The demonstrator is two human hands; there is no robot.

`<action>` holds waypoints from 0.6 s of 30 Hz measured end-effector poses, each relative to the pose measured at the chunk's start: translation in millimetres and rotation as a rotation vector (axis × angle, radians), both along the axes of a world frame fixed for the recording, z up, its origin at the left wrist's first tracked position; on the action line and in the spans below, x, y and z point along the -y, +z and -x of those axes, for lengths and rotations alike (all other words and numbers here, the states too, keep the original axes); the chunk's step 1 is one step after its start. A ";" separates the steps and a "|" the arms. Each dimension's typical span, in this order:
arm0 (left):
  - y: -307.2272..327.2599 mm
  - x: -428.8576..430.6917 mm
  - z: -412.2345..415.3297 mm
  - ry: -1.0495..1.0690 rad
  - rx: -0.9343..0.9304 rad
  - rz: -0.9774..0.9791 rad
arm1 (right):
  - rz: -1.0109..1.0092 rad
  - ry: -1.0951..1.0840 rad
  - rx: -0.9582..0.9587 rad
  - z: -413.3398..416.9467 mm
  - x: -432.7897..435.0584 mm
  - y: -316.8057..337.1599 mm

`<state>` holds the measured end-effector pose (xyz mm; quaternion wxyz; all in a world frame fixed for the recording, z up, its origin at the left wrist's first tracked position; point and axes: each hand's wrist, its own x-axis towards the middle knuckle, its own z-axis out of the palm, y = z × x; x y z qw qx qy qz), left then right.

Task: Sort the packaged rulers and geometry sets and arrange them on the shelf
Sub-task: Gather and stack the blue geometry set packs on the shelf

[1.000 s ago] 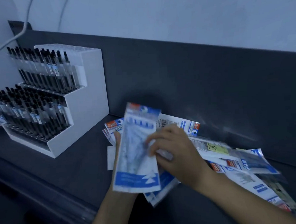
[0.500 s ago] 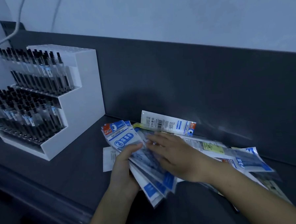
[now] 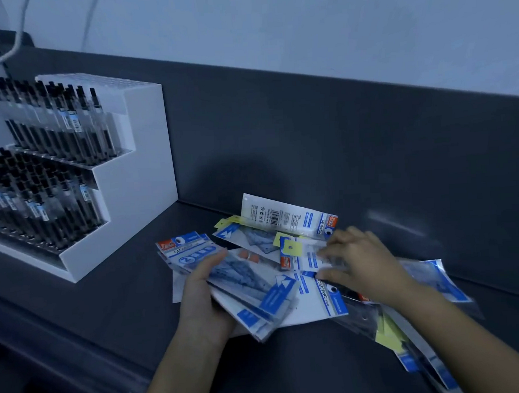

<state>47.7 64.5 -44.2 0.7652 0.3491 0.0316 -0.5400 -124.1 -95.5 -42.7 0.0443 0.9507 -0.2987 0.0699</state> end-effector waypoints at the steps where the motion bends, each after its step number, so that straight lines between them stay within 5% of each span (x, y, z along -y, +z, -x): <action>1: 2.0 -0.6 2.3 0.000 0.016 -0.023 | 0.085 0.041 0.059 -1.5 -0.6 -2.8; 11: -5.4 -0.9 2.1 0.013 0.037 0.050 | 0.313 -0.084 0.588 -9.1 -3.2 25.4; 14: -2.7 -2.1 4.1 -0.024 0.061 0.046 | 0.022 -0.095 0.859 -14.4 -14.1 51.5; 18: -5.1 -2.1 3.4 -0.082 0.080 0.122 | -0.730 -0.065 1.303 -35.8 -35.1 72.8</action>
